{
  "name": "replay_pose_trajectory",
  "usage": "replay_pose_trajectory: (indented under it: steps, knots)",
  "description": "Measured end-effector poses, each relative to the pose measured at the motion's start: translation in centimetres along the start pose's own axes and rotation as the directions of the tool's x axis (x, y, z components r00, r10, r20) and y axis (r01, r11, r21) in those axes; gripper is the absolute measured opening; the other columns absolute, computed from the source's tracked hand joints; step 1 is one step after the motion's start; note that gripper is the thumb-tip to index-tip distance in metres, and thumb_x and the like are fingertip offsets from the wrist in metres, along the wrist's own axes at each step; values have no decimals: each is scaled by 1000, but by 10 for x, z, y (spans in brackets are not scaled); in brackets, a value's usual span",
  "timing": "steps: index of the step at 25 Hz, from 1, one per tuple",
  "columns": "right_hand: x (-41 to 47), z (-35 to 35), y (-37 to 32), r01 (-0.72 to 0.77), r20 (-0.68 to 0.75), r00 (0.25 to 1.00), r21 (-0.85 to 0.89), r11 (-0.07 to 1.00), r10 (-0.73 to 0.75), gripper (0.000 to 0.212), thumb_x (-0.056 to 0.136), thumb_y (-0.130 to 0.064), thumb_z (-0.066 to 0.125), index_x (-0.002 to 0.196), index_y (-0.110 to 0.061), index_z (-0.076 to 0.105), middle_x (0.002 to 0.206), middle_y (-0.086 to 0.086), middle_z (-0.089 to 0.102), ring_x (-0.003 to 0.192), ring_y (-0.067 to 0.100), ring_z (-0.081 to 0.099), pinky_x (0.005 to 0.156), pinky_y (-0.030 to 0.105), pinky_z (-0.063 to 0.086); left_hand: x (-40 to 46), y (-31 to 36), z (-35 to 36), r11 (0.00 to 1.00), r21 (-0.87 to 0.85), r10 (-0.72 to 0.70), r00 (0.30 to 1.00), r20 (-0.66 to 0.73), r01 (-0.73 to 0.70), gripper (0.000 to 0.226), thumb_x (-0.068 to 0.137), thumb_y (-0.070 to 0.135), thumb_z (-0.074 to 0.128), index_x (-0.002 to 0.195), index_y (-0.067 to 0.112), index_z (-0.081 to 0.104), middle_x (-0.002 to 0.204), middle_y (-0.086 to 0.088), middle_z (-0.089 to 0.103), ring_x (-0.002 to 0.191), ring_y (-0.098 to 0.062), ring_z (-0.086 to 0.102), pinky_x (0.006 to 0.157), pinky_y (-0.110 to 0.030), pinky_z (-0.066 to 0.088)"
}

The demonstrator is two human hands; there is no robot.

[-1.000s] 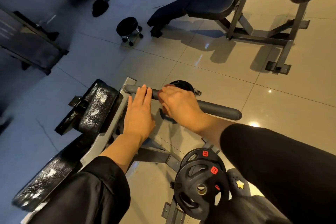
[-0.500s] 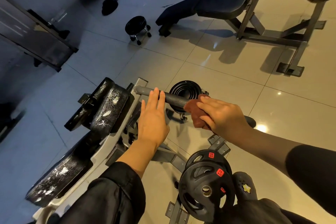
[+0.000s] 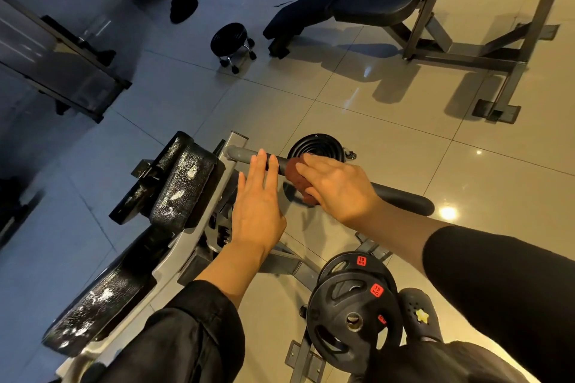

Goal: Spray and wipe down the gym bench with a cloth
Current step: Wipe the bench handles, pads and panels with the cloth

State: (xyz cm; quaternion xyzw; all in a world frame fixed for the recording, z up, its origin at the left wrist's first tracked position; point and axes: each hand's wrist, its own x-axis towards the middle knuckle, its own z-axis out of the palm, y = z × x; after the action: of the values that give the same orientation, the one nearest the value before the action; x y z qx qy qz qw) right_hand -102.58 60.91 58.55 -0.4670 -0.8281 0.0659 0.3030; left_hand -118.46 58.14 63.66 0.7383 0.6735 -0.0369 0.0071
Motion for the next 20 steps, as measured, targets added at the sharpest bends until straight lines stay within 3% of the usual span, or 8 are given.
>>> replay_pose_trajectory:
  steps: [5, 8, 11, 14, 18, 20]
  knots:
    - [-55, -7, 43, 25, -47, 998, -78, 997, -29, 44, 75, -25, 81, 114, -8, 71, 115, 11, 70, 97, 24, 70, 68, 33, 58, -2, 2, -2, 999, -44, -10, 1000, -11, 10, 93, 84, -6, 56, 153, 16, -3, 161, -5, -12, 144, -16, -17, 118, -35, -8]
    - [-71, -23, 49, -76, 51, 995, -119, 990, 82, 55, 65, -29, 89, 113, -12, 70, 114, 6, 71, 94, 22, 71, 57, 31, 57, -1, 2, -1, 998, -68, -11, 1000, -20, 10, 94, 84, -7, 57, 153, 16, -3, 161, -4, -12, 143, -15, -17, 119, -36, -6]
    - [-67, -25, 38, -166, -6, 986, -90, 982, 166, 46, 65, -20, 88, 106, -7, 72, 106, 11, 73, 88, 26, 72, 59, 35, 58, -1, 6, 3, 998, -68, -22, 999, -43, 19, 93, 84, -5, 58, 153, 14, -2, 161, -6, -13, 147, -23, -13, 119, -35, -7]
    - [-38, -11, 19, -144, -16, 989, -3, 990, 144, 36, 73, -11, 79, 107, -4, 70, 105, 15, 72, 91, 30, 71, 67, 39, 60, 1, 10, 5, 998, -50, -35, 998, -61, 32, 92, 85, -4, 59, 154, 13, 0, 161, -9, -13, 148, -25, -12, 117, -34, -8]
    - [-6, 1, -2, -90, 9, 996, 17, 996, 89, 50, 54, -3, 90, 101, -2, 72, 97, 16, 72, 88, 29, 71, 59, 38, 60, -5, 16, 9, 997, 24, 78, 993, -87, -77, 91, 83, -2, 60, 154, 13, 5, 161, -14, -5, 147, -26, -10, 117, -41, -9]
    - [-19, 3, 9, -39, -19, 999, 9, 999, 40, 57, 58, -7, 88, 111, -1, 69, 110, 18, 70, 99, 30, 69, 72, 41, 59, -15, 33, 17, 988, 30, 155, 984, -89, -153, 90, 81, -2, 59, 154, 11, 7, 161, -12, 0, 146, -22, -11, 116, -43, -12]
